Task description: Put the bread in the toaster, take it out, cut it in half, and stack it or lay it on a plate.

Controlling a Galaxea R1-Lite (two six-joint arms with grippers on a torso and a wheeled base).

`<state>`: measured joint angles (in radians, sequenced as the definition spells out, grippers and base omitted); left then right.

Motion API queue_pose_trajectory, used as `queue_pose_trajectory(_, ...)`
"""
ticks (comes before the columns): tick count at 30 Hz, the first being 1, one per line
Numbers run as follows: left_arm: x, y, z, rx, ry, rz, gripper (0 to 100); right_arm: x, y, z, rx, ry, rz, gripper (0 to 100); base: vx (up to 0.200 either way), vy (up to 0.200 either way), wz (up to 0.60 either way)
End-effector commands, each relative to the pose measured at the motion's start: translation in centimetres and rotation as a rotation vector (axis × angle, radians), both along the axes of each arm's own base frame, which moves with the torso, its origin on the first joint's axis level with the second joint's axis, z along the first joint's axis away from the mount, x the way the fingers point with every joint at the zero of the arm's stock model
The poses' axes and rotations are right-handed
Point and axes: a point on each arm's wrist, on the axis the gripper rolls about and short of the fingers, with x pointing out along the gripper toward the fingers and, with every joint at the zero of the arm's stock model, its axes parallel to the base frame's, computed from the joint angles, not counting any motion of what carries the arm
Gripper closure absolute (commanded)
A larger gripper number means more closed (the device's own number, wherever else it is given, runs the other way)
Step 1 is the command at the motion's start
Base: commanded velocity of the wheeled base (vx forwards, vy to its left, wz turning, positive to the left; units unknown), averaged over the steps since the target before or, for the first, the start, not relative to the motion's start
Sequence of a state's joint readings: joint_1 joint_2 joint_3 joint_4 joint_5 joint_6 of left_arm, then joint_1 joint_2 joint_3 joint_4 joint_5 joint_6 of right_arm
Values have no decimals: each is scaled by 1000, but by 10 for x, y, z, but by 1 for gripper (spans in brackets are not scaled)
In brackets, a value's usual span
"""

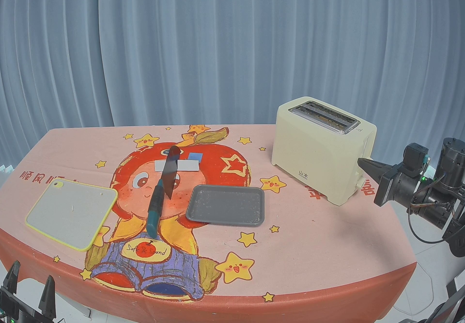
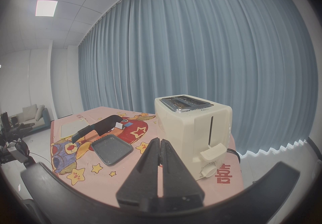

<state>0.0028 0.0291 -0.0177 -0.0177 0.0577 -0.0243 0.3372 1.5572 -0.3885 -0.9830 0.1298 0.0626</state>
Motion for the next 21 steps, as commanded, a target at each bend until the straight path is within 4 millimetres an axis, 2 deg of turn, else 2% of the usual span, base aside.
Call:
queue_pose_trajectory(1,1,0,-5,0,17,1,0,0,0,-1,-1,3,1,100,0,0,0)
queue_pose_trajectory(21,1,0,-5,0,17,1,0,-2,-1,-5,-15,16,3,100,0,0,0)
